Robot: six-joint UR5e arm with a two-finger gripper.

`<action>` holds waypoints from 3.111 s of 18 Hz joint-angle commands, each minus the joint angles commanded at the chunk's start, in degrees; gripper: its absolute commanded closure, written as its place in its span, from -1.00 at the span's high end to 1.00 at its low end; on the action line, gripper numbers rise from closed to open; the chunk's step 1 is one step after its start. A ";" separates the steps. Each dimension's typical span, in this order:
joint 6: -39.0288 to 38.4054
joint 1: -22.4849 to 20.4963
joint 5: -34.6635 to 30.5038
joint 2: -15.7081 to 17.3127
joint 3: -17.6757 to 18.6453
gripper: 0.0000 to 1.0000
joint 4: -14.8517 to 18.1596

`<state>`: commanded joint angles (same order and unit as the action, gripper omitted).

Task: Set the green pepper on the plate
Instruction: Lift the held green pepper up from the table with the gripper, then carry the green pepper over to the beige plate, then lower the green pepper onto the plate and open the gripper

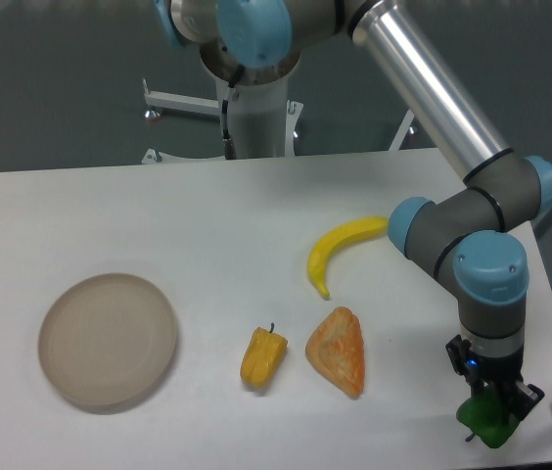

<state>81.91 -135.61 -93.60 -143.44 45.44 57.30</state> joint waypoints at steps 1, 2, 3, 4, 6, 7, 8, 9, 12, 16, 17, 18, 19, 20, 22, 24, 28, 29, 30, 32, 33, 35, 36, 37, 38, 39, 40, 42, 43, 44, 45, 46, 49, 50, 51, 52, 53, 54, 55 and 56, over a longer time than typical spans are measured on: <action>0.00 0.17 -0.09 0.00 0.44 -0.42 -0.09; 0.00 0.26 0.00 0.09 0.44 -0.42 -0.09; -0.26 0.26 0.26 0.35 0.35 -0.42 0.00; -0.78 0.44 0.35 0.61 0.61 -0.42 0.09; -1.14 1.66 0.53 1.58 0.97 -0.42 1.40; -1.84 2.02 0.79 2.28 1.23 -0.42 2.45; -3.15 2.11 0.97 3.24 1.84 -0.42 3.50; -4.47 2.46 1.58 4.30 2.80 -0.42 4.21; -8.77 2.81 5.61 9.56 8.24 -0.42 5.62; -16.24 4.74 8.26 16.95 17.03 -0.42 6.06; -18.87 5.88 8.26 18.09 18.62 -0.42 6.06; -22.55 7.45 8.17 18.63 19.59 -0.42 6.06; -26.50 8.77 8.26 19.42 20.90 -0.42 5.98; -29.67 9.75 8.35 20.38 21.96 -0.42 5.89; -33.38 13.16 8.52 21.70 24.33 -0.42 5.80; -38.38 16.16 8.61 22.85 26.27 -0.42 5.45; -47.79 22.22 10.28 23.03 28.38 -0.42 5.27; -49.46 23.37 10.81 23.11 29.08 -0.42 5.01; -50.44 24.51 10.90 23.12 29.79 -0.41 4.66; -51.67 27.14 10.99 23.12 31.63 -0.41 3.00; -52.72 28.29 10.99 23.03 32.68 -0.41 2.12; -55.44 30.22 11.07 22.94 34.45 -0.41 0.18; -57.02 30.93 11.86 22.77 34.80 -0.41 -0.26; -58.78 31.46 13.17 22.42 34.89 -0.41 -0.26; -61.06 31.55 14.31 22.33 35.15 -0.41 -0.26; -63.00 31.55 14.94 22.24 35.33 -0.41 -0.44; -63.80 31.55 15.29 22.24 35.59 -0.41 -0.53; -63.37 31.64 15.29 21.80 36.29 -0.41 -0.88; -63.19 31.64 15.38 21.62 36.56 -0.41 -1.05; -62.84 31.90 15.38 21.19 36.56 -0.41 -1.66; -62.32 31.90 15.38 20.92 36.74 -0.40 -2.45; -61.88 31.90 15.47 20.83 36.74 -0.40 -3.16; -59.08 31.90 15.73 20.83 37.26 -0.40 -3.43; -57.41 31.90 15.73 20.83 37.61 -0.40 -3.43; -55.65 31.90 15.73 20.83 37.97 -0.40 -3.43; -54.59 31.90 15.73 20.83 38.14 -0.40 -3.43; -54.49 31.90 15.82 20.92 38.14 -0.39 -3.43; -54.49 31.90 15.73 21.00 38.14 -0.39 -3.43; -54.49 31.90 15.82 21.01 38.14 -0.35 -3.43; -54.49 31.90 15.91 20.92 38.14 -0.21 -3.43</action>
<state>27.42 -103.71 -77.70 -122.52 83.58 53.88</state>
